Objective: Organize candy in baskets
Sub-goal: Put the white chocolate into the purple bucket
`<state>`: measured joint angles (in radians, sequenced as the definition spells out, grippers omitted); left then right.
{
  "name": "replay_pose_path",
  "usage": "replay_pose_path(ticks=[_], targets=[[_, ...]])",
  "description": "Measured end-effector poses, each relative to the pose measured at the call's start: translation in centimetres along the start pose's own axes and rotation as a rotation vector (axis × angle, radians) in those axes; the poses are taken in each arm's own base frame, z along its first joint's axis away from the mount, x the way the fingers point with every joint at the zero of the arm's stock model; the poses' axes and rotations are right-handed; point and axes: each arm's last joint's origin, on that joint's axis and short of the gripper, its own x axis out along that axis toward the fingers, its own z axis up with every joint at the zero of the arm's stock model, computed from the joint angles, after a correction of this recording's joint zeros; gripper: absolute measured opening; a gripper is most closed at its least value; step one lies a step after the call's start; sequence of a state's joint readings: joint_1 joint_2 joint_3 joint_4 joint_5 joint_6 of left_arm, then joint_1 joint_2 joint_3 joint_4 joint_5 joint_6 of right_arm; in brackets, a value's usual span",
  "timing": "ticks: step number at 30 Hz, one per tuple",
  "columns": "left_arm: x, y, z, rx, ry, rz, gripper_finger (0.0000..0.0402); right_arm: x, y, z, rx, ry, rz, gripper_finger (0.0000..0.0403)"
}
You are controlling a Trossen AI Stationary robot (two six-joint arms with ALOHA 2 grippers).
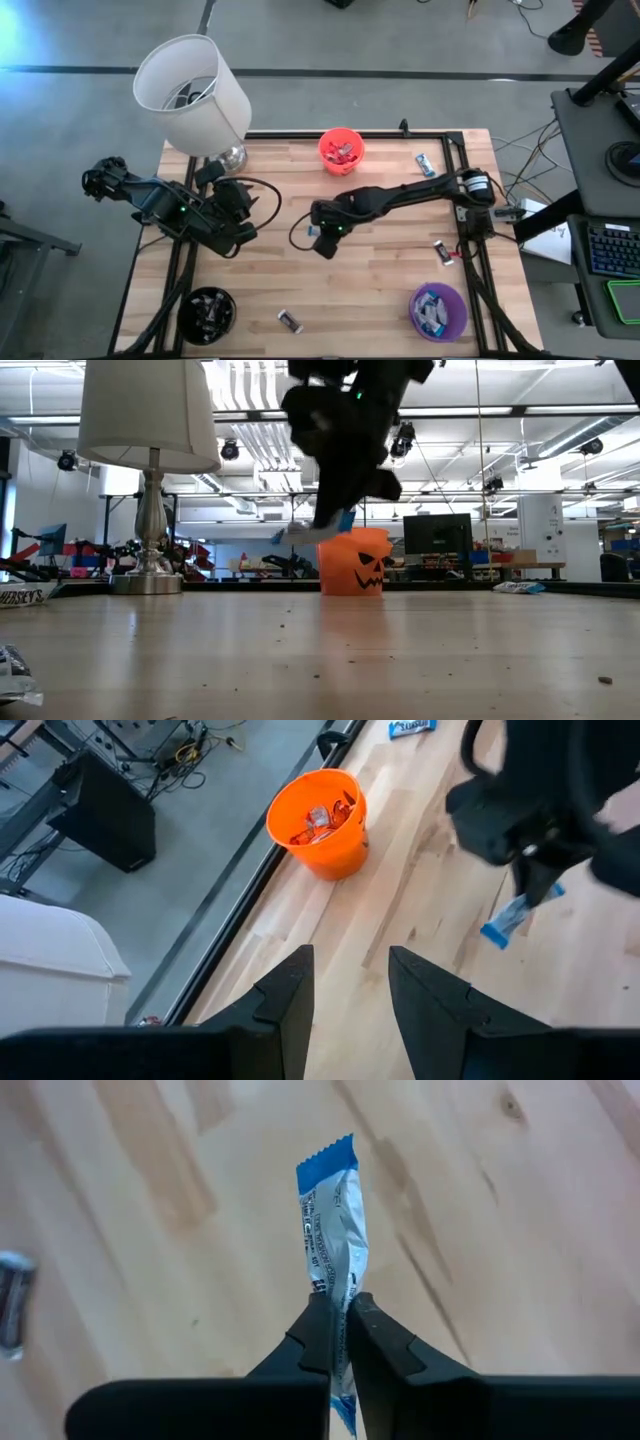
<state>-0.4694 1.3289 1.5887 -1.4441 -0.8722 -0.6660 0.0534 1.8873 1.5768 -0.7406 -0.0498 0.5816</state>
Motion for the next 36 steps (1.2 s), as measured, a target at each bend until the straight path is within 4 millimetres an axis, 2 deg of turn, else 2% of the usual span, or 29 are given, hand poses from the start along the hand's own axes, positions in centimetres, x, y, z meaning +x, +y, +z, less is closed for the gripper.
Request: replay_pose_path(ticks=[9,12,17,22,30,36], targets=[[0.0,0.0,0.0,0.029,0.0,0.0,0.0113,-2.3,0.4,-0.3,-0.009,-0.017,0.013,0.0012],[0.0,0.0,0.0,0.029,0.0,0.0,0.0113,-3.0,0.4,-1.2,-0.015,0.038,-0.014,0.0012],[0.0,0.0,0.0,0.029,0.0,0.0,0.0113,-4.8,0.5,-3.7,-0.02,0.197,-0.107,0.0012],[0.0,0.0,0.0,0.029,0.0,-0.001,0.0113,-7.5,1.4,-6.6,-0.028,0.298,-0.168,0.0012],[0.0,-0.1,-0.1,0.029,0.022,-0.029,0.0113,-12.9,3.3,-10.2,0.071,0.27,-0.126,0.0012],[0.0,-0.1,-0.1,0.029,0.023,-0.029,0.0113,-16.3,5.3,-13.7,0.174,0.239,-0.056,0.0012]])
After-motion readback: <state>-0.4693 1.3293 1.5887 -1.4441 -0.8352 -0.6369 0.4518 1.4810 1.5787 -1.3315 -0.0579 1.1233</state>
